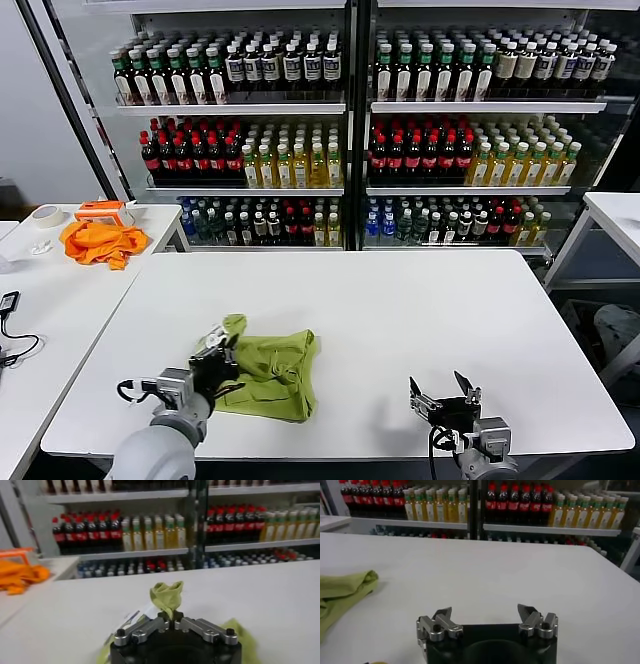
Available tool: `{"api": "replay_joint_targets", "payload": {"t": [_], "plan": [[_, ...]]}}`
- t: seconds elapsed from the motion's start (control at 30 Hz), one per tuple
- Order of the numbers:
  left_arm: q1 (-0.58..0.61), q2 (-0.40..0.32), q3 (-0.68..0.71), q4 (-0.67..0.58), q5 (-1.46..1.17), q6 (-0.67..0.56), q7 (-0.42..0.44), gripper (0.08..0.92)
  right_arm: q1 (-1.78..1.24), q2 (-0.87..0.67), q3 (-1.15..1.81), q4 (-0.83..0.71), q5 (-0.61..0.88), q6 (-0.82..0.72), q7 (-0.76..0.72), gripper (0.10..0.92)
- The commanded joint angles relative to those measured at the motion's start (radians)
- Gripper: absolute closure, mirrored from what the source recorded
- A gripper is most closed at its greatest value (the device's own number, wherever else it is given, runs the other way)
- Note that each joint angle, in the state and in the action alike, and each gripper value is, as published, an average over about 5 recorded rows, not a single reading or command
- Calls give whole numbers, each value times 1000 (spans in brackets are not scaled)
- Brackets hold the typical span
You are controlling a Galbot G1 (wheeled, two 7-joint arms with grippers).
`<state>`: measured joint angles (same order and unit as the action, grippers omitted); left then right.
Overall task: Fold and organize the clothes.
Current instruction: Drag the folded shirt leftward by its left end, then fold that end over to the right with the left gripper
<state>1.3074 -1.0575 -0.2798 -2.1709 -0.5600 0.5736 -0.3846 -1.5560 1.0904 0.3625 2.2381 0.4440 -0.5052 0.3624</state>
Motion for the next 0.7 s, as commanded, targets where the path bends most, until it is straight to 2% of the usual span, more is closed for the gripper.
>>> {"api": "replay_joint_targets", "payload": {"t": [0.03, 0.37, 0.7], "plan": [[-24, -43, 80, -8, -43, 4, 16, 900, 5, 2, -7, -8, -1, 1, 0, 203], [-35, -79, 99, 11, -87, 4, 13, 900, 16, 4, -17, -8, -1, 0, 3, 203], [-119, -128, 142, 109, -121, 3, 11, 900, 12, 7, -14, -5, -4, 0, 2, 203]]}}
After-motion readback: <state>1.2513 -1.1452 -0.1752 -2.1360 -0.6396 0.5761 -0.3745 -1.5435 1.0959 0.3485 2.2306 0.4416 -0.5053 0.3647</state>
